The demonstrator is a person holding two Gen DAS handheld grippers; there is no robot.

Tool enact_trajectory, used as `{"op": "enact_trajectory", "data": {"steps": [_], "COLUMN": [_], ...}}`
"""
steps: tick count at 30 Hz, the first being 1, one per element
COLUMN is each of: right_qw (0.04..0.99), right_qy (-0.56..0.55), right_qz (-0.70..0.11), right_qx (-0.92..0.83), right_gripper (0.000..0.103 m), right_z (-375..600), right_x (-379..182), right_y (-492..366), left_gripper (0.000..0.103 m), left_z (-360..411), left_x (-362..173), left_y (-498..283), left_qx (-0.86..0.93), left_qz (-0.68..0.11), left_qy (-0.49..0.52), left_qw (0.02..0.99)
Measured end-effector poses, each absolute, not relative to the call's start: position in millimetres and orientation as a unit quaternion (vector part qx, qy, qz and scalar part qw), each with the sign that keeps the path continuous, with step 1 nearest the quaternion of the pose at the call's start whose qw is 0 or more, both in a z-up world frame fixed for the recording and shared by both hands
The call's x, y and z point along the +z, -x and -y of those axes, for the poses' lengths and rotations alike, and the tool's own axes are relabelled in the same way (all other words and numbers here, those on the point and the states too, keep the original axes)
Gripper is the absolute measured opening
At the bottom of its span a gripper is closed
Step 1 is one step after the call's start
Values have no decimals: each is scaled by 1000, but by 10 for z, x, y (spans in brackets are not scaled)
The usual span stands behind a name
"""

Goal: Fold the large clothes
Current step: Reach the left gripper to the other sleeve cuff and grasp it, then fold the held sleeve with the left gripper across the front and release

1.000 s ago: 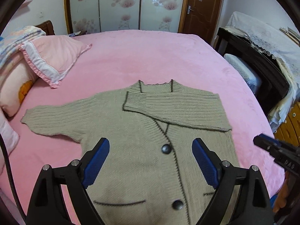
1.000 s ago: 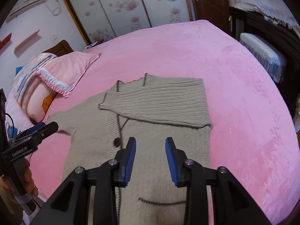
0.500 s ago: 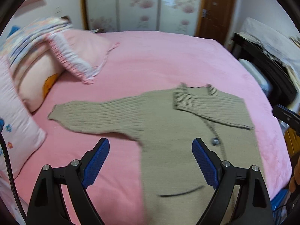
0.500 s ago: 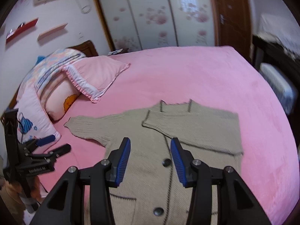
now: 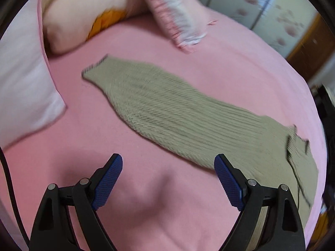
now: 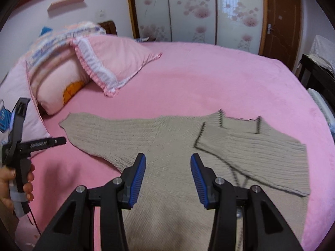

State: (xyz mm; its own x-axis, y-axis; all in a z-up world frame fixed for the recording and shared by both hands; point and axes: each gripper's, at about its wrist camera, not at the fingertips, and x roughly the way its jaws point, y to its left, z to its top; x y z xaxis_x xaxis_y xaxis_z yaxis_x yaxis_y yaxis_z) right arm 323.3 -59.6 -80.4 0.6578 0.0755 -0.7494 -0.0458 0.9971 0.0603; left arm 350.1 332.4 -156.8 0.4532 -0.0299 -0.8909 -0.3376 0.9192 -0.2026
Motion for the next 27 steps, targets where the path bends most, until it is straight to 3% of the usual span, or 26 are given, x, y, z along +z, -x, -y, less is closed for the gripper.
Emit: {"op": "enact_trajectory", "data": {"steps": [3, 8, 10, 11, 12, 20, 27], "right_qw": [904, 897, 895, 893, 891, 894, 900], "right_qy": [-15, -21, -20, -20, -22, -21, -50], "right_qz": [-426, -440, -445, -449, -452, -448, -433], "right_qx": [34, 27, 25, 23, 24, 8, -26], "right_gripper": [45, 45, 45, 45, 45, 45, 45], "right_z": [515, 522, 541, 554, 579, 888, 1497], "right_x": [-1027, -1316, -1404, -1445, -1486, -1520, -1327], "right_y": [-3389, -3579, -3625, -3645, -3654, -3491, -3190], "left_gripper": [75, 73, 54, 21, 9, 7, 7], "left_z": [-3367, -3430, -3434, -3435, -3438, -2828, -1464], "left_x": [-1936, -2220, -2260, -2265, -2271, -1475, -734], "left_y": [-3720, -3948, -4004, -4029, -4051, -3937, -3775], "left_qx": [96, 92, 101, 118, 120, 110, -34], "left_qz": [-531, -521, -512, -507, -507, -389, -336], "left_qy": [205, 239, 239, 232, 235, 163, 82], "left_qw": [817, 814, 819, 822, 820, 900, 938]}}
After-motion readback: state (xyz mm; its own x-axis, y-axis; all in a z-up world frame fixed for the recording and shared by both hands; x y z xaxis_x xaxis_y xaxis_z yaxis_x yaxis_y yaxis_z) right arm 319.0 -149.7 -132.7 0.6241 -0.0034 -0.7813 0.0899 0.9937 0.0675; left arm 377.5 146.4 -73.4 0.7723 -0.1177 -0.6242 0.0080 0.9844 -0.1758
